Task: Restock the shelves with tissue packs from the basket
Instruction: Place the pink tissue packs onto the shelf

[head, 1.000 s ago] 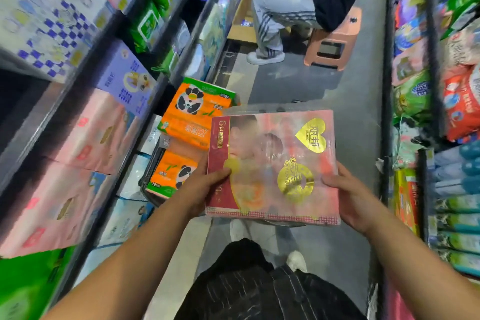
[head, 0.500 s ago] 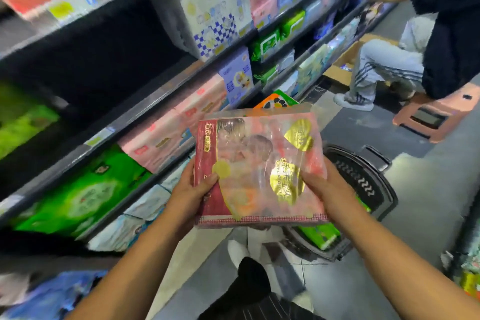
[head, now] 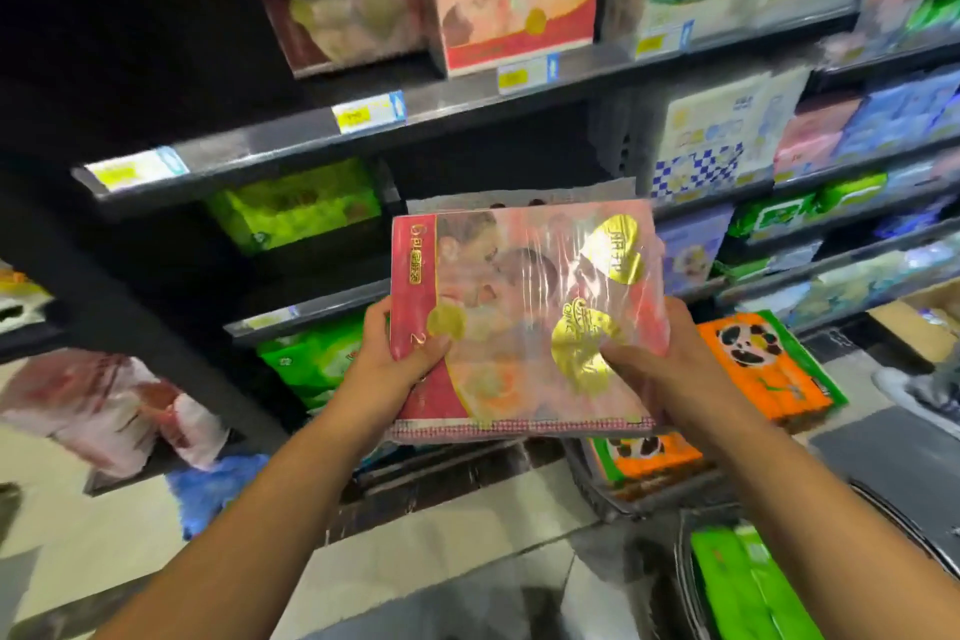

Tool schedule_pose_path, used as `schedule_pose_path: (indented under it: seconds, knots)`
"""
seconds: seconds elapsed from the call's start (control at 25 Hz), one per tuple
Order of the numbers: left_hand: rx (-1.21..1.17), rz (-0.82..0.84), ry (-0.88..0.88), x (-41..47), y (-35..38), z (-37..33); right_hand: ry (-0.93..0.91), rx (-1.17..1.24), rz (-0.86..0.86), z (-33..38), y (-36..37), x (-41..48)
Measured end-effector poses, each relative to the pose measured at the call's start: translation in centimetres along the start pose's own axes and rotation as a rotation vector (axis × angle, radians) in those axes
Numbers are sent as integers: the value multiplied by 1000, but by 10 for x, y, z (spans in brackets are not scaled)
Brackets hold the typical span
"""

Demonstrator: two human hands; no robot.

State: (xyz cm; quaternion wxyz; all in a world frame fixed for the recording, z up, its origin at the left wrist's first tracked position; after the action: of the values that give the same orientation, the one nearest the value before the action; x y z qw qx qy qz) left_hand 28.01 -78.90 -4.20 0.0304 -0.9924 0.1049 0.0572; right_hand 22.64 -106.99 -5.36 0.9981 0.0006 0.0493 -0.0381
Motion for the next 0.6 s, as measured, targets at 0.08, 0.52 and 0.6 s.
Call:
schedule_pose_path:
  seconds: [0.08, 0.52, 0.6]
  knots:
    - [10, -17, 24, 11, -30, -16, -14, -27, 49, 18, 29, 25]
    - [98, -172, 299, 98, -165, -141, -296, -204, 123, 156, 141, 155]
    - [126, -199, 334, 116, -176, -161, -340, -272, 127, 177, 148, 179]
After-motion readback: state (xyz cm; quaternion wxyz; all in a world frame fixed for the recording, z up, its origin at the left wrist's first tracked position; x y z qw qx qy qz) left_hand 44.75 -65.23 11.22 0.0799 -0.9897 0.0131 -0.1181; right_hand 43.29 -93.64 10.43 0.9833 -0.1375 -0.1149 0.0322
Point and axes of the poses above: each hand's wrist, its own x-axis towards the middle knuckle, its own y-axis out of the palm, z = x × y, the point moved 8 cm from there along x, towards the middle knuckle, and after that the axes turned 5 degrees about z, right-handed, at the moved point
